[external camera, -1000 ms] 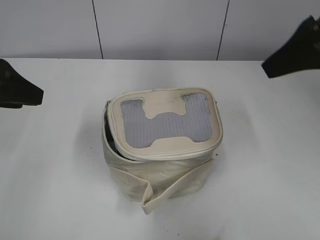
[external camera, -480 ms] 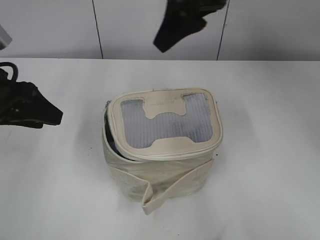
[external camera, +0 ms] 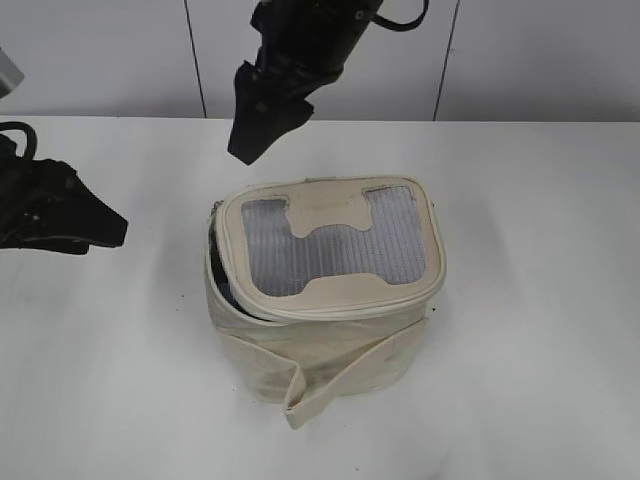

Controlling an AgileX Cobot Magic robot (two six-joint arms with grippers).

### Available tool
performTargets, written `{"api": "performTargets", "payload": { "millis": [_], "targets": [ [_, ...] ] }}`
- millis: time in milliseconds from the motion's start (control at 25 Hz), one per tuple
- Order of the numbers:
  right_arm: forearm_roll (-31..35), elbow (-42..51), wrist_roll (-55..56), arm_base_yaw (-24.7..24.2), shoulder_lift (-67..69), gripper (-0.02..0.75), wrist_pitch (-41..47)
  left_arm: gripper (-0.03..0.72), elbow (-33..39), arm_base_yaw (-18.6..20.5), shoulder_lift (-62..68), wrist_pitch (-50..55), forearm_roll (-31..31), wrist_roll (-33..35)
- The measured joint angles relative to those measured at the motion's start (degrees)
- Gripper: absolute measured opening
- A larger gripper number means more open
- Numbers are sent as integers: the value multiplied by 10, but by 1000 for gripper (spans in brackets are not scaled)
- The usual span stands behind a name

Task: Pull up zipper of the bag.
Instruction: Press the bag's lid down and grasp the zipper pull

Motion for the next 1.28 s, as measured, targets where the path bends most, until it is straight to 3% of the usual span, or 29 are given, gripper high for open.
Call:
{"api": "performTargets", "payload": {
  "millis": [920,1080,1280],
  "targets": [
    [-23,13,-8,1,77,491,2,392,0,0,0,0,-14,0],
    [-15,12,-8,1,82,382,4,392,0,0,0,2,-14,0],
    [-15,10,-11,1,82,96,4,392,0,0,0,2,-15,0]
  ]
}}
